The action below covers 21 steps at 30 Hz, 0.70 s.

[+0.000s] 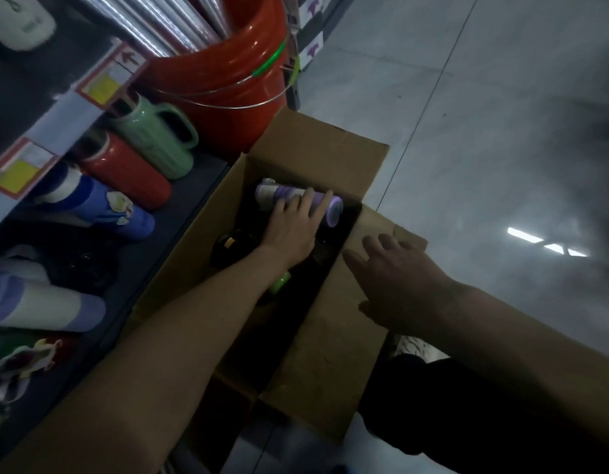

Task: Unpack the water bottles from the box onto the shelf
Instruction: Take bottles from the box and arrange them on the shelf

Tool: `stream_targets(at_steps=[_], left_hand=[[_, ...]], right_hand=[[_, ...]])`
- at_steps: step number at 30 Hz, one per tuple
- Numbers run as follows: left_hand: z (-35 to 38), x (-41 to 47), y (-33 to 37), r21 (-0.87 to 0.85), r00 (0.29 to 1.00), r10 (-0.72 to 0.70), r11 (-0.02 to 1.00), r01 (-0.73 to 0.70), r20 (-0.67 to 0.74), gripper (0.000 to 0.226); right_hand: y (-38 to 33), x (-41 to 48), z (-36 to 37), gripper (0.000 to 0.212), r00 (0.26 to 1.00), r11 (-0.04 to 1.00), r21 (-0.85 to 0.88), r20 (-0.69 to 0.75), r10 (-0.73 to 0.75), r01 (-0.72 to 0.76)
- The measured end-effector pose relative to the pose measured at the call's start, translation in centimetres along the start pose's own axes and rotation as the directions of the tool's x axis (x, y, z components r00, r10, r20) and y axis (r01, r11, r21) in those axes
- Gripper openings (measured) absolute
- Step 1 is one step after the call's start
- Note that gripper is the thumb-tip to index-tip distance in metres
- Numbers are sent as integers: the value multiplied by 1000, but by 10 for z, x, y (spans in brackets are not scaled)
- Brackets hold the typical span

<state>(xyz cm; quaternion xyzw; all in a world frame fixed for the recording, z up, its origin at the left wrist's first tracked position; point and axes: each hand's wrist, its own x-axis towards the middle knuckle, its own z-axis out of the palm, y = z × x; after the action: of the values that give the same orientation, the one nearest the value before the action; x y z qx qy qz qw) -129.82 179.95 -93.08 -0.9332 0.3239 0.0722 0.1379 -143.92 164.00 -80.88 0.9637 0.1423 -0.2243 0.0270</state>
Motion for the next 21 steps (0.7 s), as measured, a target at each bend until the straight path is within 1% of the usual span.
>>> stream_targets(at_steps=[2,4,6,10,12,17,21], left_hand=[[0,14,2,61,999,34,998,-35,14,99],[1,23,4,104,997,64,992,-68,42,98],[1,29,5,161,995,78,983,-88,69,95],[3,39,8,255,989,131,956,-145,72,84],[5,46,10,256,986,160,952,-166,45,84],[-7,49,17,245,988,145,958,-152,44,89],[-11,36,2,217,996,90,973,-83,-23,86]], right_hand=[[4,1,3,64,1000,1000,25,19,12,-12],[7,3,5,60,999,998,51,41,23,-25],[10,5,6,59,998,997,69,54,40,-44],[11,6,4,57,998,996,70,38,59,-61],[10,6,3,56,998,996,70,32,55,-57],[3,6,4,59,997,997,58,61,44,-47],[1,12,-1,58,997,996,76,64,30,-35]])
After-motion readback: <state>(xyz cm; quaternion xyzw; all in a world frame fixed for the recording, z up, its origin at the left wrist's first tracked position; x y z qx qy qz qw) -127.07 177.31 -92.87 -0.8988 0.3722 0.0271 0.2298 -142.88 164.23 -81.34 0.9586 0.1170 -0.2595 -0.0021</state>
